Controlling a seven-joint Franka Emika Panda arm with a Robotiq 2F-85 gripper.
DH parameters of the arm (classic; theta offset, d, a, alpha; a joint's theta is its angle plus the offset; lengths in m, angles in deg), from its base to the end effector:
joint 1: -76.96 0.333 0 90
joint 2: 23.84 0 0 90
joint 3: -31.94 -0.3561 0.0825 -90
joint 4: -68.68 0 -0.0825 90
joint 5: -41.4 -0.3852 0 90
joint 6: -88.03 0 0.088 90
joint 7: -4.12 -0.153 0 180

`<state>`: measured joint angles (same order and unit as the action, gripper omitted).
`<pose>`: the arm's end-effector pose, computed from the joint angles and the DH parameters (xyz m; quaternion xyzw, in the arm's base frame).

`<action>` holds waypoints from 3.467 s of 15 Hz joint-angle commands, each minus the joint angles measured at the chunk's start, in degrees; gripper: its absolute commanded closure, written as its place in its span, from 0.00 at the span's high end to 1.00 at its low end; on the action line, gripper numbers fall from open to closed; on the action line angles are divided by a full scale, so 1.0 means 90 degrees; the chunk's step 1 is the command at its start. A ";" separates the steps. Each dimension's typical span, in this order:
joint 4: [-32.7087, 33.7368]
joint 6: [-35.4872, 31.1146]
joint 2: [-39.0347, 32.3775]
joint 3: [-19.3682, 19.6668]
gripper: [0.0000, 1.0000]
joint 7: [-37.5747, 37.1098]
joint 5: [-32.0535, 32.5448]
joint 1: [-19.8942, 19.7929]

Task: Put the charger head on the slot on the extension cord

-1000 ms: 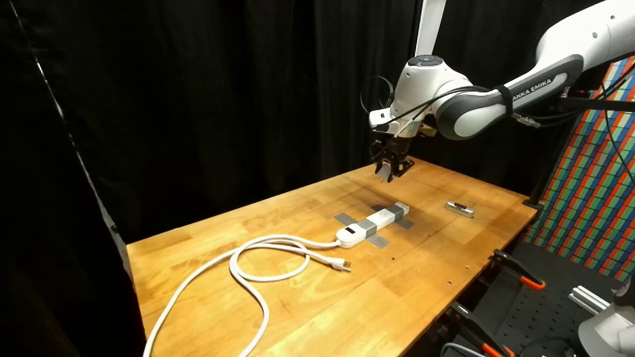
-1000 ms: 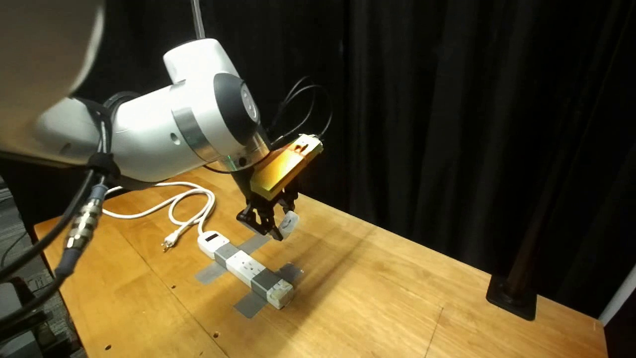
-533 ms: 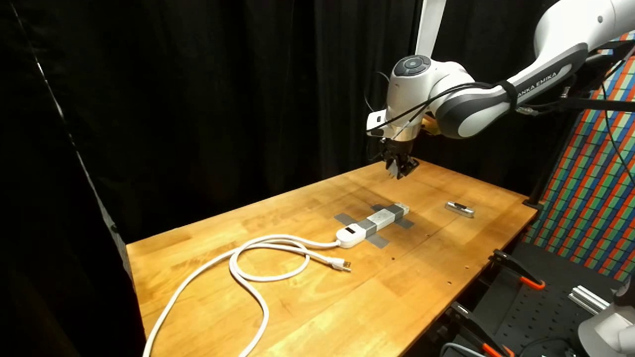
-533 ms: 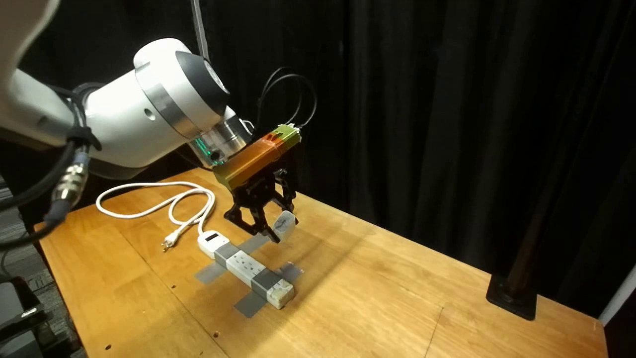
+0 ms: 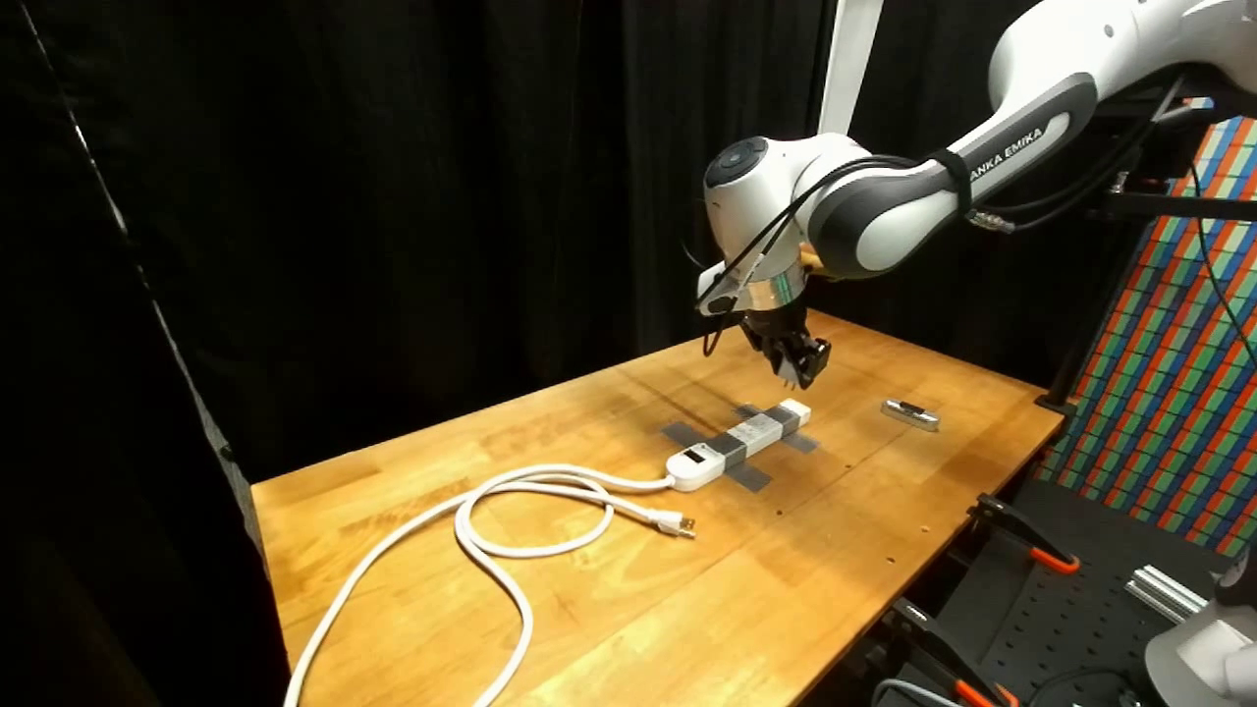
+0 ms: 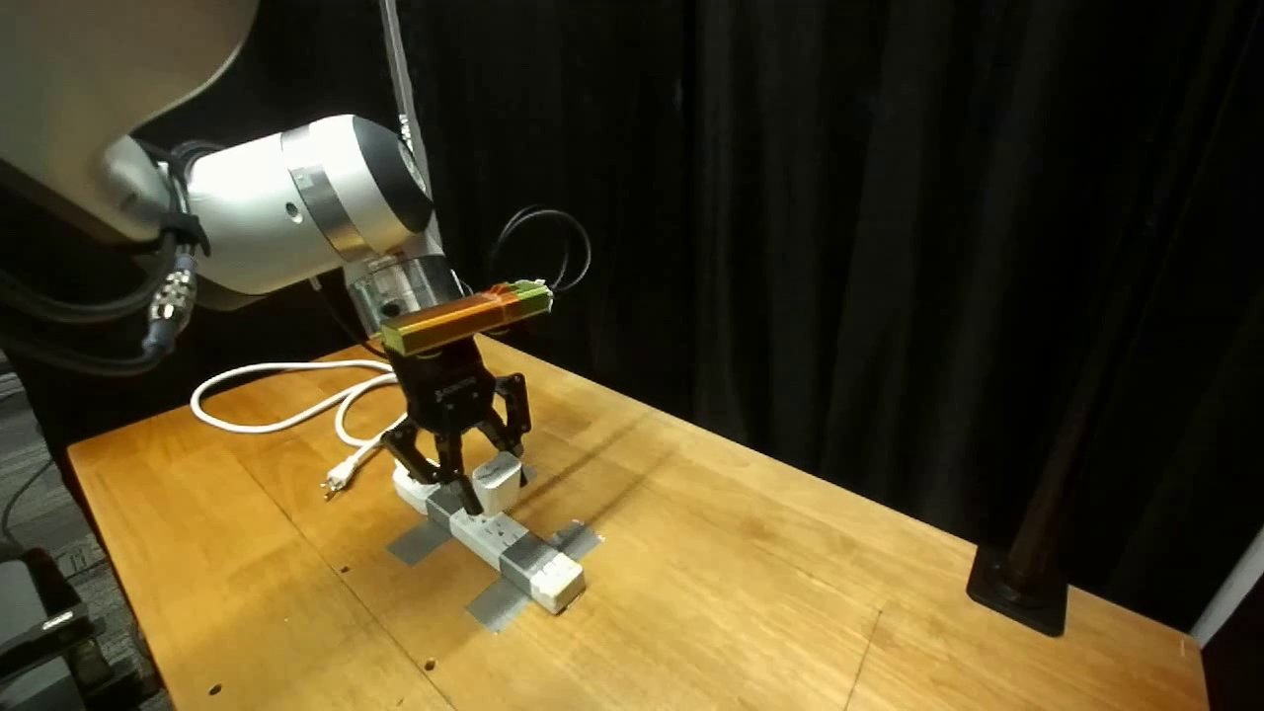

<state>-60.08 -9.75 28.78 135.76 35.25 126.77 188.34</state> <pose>0.5184 -0.0527 0.1910 0.7031 0.6607 -0.1788 0.1926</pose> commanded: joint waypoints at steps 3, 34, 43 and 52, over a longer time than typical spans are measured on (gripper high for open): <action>0.0446 -0.0065 0.0576 0.0061 0.23 0.0765 -0.0010 0.0188; 0.0670 0.0058 0.1361 0.0453 0.23 0.0743 0.0764 0.0178; 0.0614 0.0105 0.1438 0.0440 0.23 0.0716 0.0729 0.0134; 0.0482 0.0028 0.1491 0.0422 0.23 0.0674 0.0730 0.0112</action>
<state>-54.93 -9.78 40.51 139.89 41.79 134.18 189.60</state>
